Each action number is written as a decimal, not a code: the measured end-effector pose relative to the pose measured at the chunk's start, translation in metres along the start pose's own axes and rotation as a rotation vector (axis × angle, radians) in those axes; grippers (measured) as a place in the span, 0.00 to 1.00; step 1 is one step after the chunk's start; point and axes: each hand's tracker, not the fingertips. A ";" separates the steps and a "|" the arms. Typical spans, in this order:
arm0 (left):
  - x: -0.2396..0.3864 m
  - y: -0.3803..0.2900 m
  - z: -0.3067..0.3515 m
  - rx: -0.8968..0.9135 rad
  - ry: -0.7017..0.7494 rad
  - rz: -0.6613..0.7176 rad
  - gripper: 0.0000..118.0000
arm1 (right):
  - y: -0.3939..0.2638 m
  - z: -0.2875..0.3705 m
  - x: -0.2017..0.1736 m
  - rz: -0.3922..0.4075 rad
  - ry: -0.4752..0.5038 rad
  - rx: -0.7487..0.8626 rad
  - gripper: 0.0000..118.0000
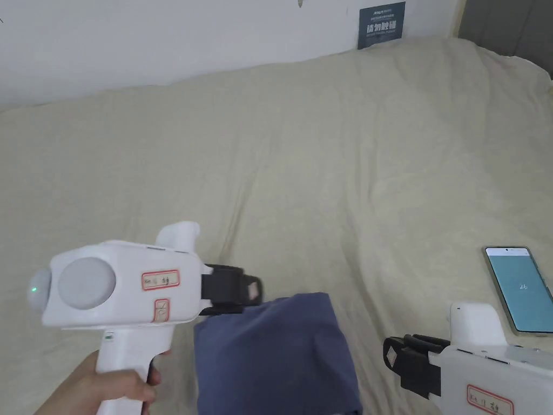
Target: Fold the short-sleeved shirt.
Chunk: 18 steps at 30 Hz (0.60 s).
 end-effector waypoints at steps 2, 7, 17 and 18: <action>-0.005 -0.011 -0.002 -0.013 0.023 -0.011 0.04 | -0.001 0.000 0.004 -0.002 -0.006 0.000 0.03; -0.011 -0.036 -0.022 -0.035 -0.017 0.042 0.00 | -0.003 0.003 0.005 -0.007 -0.015 0.003 0.03; 0.025 -0.045 -0.092 -0.160 -0.027 -0.087 0.00 | -0.004 0.005 0.012 -0.023 -0.023 0.000 0.03; 0.028 -0.046 -0.100 -0.177 -0.017 -0.096 0.00 | -0.004 0.005 0.015 -0.026 -0.026 -0.001 0.03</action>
